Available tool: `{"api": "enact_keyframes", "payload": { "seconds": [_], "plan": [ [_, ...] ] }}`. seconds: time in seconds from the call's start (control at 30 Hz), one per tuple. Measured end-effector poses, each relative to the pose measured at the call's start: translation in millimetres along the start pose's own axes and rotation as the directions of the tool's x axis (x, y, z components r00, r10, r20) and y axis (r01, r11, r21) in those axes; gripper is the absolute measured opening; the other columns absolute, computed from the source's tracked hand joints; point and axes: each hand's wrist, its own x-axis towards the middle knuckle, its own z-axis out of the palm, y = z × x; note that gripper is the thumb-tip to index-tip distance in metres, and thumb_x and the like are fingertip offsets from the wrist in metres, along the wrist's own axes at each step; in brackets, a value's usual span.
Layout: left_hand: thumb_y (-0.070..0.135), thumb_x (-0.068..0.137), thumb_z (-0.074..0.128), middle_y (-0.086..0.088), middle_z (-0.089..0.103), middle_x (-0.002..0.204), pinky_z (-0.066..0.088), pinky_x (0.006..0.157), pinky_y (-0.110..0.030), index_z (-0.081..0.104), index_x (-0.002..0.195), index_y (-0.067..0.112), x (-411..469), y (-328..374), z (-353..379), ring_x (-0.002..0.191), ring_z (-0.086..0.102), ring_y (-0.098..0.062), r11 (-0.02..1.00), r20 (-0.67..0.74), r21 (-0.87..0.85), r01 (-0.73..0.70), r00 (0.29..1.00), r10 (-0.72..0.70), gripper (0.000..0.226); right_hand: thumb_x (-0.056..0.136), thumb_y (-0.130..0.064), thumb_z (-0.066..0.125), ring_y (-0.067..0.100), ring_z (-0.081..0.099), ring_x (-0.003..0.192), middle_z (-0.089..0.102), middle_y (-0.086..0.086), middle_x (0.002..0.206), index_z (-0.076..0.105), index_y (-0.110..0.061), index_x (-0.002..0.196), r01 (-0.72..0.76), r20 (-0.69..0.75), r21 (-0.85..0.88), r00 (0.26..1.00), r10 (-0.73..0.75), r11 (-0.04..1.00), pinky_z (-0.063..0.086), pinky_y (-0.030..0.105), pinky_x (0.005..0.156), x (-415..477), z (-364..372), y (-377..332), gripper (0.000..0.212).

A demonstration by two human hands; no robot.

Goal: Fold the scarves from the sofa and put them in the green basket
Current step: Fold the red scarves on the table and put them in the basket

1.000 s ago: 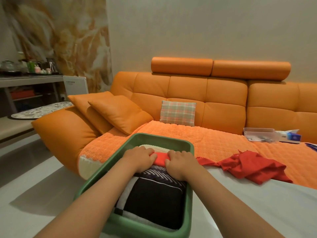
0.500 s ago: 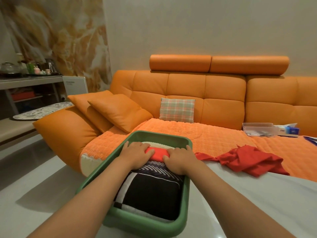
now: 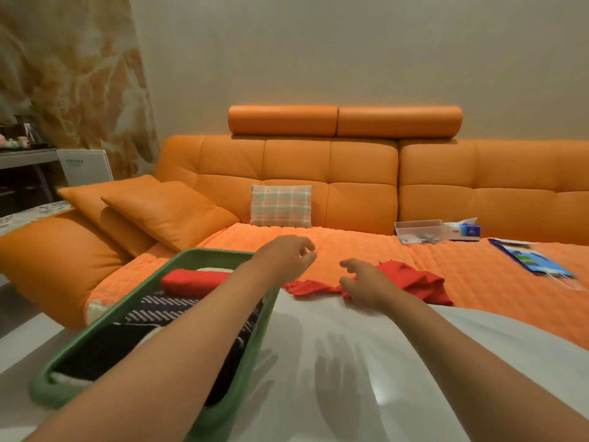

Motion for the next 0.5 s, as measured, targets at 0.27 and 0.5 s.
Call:
{"api": "enact_keyframes", "payload": {
  "seconds": [0.27, 0.5],
  "plan": [
    [0.029, 0.096, 0.051, -0.004, 0.059, 0.132, 0.047, 0.097, -0.038, 0.052, 0.136, 0.023, 66, 64, 124, 0.118, 0.055, -0.027, 1.000, 0.191, -0.024, 0.006, 0.981, -0.002, 0.041, 0.089, -0.023, 0.062, 0.029, 0.039, 0.138, 0.036, 0.009, 0.154, 0.032, -0.023, 0.154, -0.061, -0.013, -0.264, 0.998, 0.060, 0.962, 0.037, 0.041, 0.111, 18, -10, 139, 0.072],
    [0.039, 0.082, 0.068, -0.010, 0.024, 0.160, 0.034, 0.112, -0.041, 0.007, 0.158, 0.029, 99, 54, 196, 0.142, 0.033, -0.032, 0.997, 0.261, 0.082, -0.001, 0.965, -0.020, 0.098, 0.090, -0.040, 0.060, 0.028, 0.027, 0.144, 0.030, 0.008, 0.157, -0.003, -0.037, 0.158, -0.037, 0.011, -0.371, 0.999, 0.044, 0.928, 0.027, 0.052, 0.112, 58, 10, 189, 0.093]
  ]
}}
